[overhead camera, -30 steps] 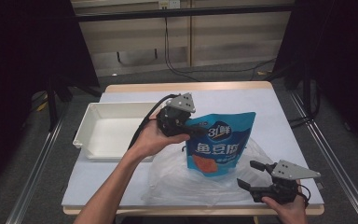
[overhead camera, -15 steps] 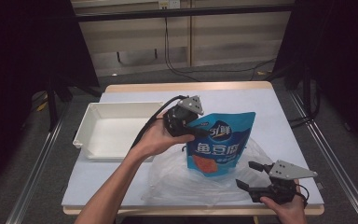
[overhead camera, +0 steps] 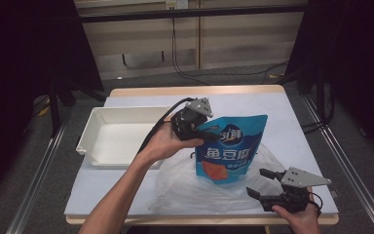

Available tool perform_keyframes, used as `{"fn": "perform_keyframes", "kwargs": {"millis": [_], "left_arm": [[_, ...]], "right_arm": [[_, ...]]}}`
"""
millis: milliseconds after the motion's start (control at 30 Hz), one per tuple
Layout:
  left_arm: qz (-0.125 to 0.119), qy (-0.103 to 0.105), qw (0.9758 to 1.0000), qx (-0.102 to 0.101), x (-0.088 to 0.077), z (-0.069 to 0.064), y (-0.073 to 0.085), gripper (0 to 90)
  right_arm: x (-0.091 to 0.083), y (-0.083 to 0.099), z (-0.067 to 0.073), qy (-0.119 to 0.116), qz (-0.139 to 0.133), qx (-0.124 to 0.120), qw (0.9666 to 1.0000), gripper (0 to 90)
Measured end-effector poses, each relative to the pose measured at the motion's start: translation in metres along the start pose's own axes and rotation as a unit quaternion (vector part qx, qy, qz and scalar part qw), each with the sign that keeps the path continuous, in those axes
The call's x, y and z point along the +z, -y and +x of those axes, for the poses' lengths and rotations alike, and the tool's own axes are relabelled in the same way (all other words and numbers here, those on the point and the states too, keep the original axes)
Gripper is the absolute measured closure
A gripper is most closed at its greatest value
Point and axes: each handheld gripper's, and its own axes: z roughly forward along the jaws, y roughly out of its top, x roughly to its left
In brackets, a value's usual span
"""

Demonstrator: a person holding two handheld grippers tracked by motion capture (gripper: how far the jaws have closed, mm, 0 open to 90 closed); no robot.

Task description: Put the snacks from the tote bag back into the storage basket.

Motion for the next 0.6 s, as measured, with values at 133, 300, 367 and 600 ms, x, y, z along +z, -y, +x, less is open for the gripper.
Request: {"fn": "perform_keyframes", "kwargs": {"millis": [133,300,367,600], "left_arm": [[0.003,-0.005,1.0000,0.000,0.001,-0.001,-0.003,90.0],[0.009,-0.004,0.9999,0.008,0.002,-0.003,-0.008,90.0],[0.013,-0.003,0.9999,0.007,0.002,-0.003,-0.010,90.0],[0.012,-0.005,0.9999,0.006,-0.001,-0.005,-0.017,90.0]], "right_arm": [[0.000,0.000,-0.001,0.002,-0.001,0.003,1.0000,22.4],[-0.001,0.001,-0.001,0.001,-0.001,0.002,1.0000,22.0],[-0.001,0.001,-0.001,0.001,-0.001,0.002,1.0000,21.9],[-0.002,0.001,-0.001,0.000,-0.004,0.002,1.0000,21.5]]}}
